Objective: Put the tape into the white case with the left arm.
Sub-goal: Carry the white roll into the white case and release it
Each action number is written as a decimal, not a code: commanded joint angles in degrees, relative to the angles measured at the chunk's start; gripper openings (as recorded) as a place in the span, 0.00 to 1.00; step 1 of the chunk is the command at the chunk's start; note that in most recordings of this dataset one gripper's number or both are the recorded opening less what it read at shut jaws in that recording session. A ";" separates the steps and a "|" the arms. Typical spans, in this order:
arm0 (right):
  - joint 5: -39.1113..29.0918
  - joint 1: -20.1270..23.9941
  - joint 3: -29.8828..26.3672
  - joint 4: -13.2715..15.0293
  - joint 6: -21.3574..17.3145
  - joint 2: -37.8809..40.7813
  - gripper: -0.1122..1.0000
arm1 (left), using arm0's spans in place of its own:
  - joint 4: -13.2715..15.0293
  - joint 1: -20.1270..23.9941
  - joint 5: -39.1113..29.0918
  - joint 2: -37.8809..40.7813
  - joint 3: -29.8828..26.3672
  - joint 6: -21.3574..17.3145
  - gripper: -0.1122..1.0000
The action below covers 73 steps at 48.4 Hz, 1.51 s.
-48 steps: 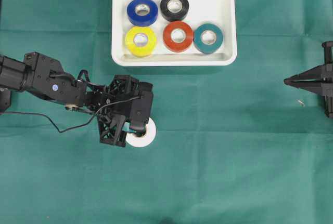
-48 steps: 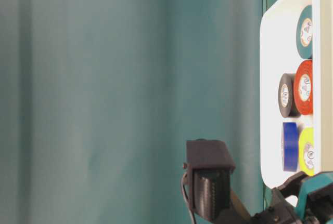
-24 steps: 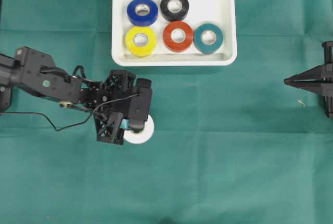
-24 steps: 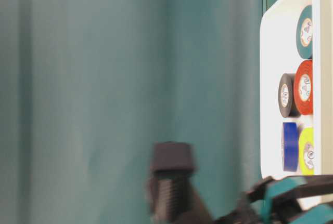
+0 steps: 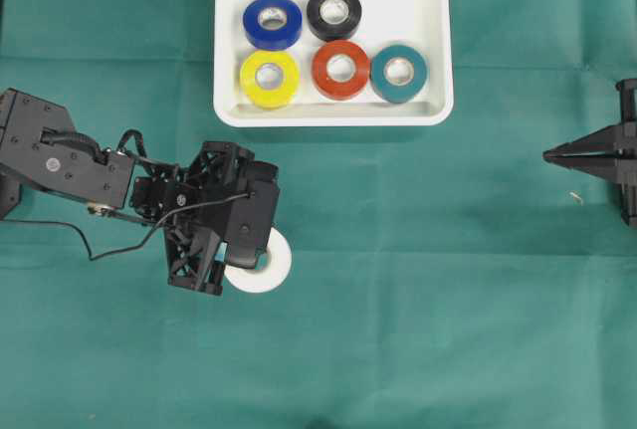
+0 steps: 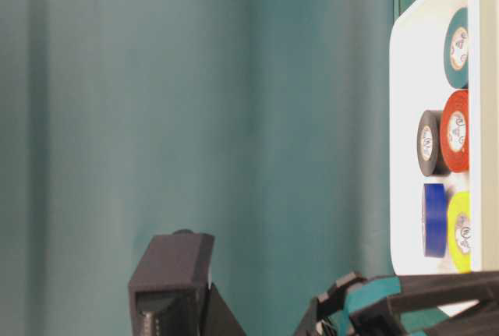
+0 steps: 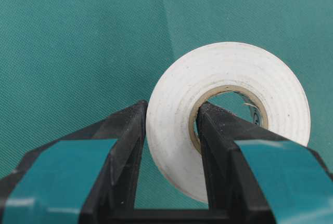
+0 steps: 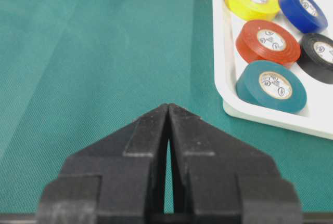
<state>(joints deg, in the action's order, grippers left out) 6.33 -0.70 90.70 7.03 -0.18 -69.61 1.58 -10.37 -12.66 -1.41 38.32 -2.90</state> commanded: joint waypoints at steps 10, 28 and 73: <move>0.53 -0.09 -0.53 0.09 0.00 0.35 0.02 | -0.35 8.26 0.62 0.53 -4.39 -0.26 0.35; 0.88 -0.09 -0.35 0.09 0.00 0.35 0.02 | -0.44 19.69 0.62 7.56 -12.83 -0.79 0.35; 0.97 -0.09 -0.35 0.09 0.00 0.35 0.02 | -0.44 28.30 5.27 20.39 -29.18 -8.00 0.35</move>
<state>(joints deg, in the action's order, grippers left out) 6.68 -0.79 90.97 7.03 -0.18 -69.61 1.23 17.58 -8.44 20.21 10.90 -11.16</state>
